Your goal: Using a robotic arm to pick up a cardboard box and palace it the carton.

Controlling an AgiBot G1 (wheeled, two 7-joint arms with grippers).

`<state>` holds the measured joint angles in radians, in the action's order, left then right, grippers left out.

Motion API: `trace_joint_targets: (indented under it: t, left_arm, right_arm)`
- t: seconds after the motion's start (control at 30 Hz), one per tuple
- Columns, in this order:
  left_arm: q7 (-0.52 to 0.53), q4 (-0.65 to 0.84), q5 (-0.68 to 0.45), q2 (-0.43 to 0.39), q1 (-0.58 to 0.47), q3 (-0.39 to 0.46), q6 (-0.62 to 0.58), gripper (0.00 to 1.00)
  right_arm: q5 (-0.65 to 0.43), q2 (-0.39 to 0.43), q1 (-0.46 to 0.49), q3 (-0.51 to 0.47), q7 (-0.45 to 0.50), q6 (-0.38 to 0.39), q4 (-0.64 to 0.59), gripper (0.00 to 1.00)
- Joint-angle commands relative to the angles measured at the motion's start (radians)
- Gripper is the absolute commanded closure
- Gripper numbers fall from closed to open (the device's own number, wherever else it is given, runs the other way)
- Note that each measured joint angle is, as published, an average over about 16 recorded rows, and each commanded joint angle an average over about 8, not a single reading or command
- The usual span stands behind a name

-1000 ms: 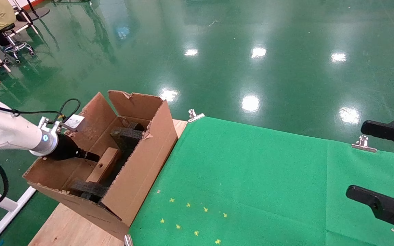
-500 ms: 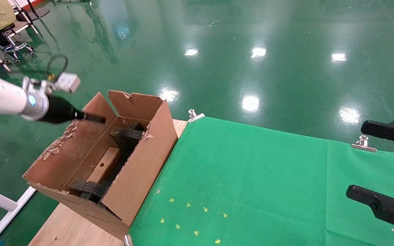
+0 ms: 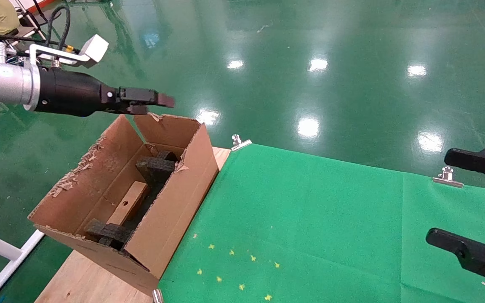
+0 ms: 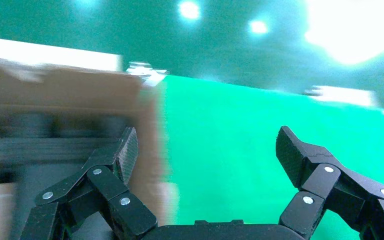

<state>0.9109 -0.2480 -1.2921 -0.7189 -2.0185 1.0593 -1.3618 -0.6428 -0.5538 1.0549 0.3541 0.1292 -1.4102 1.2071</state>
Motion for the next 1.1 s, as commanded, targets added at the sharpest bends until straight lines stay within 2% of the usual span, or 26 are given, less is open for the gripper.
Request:
trace_joint_targets:
  t: [0.03,0.2,0.5,1.1]
  left_arm:
    - [0.033,-0.035,0.045,0.019,0.006,-0.023,-0.060,0.00]
    - [0.058,-0.059,0.091,0.034,0.015,-0.048,-0.100,0.00]
    - [0.022,-0.076,0.085,0.029,0.045,-0.059,-0.080,0.00]
    - [-0.201,-0.365,0.230,0.053,0.315,-0.276,-0.098,0.00]
  right_arm:
    - [0.000,0.000,0.000,0.000,0.000,0.000,0.000,0.00]
    - [0.000,0.000,0.000,0.000,0.000,0.000,0.000,0.00]
    - [0.000,0.000,0.000,0.000,0.000,0.000,0.000,0.00]
    - [0.000,0.000,0.000,0.000,0.000,0.000,0.000,0.00]
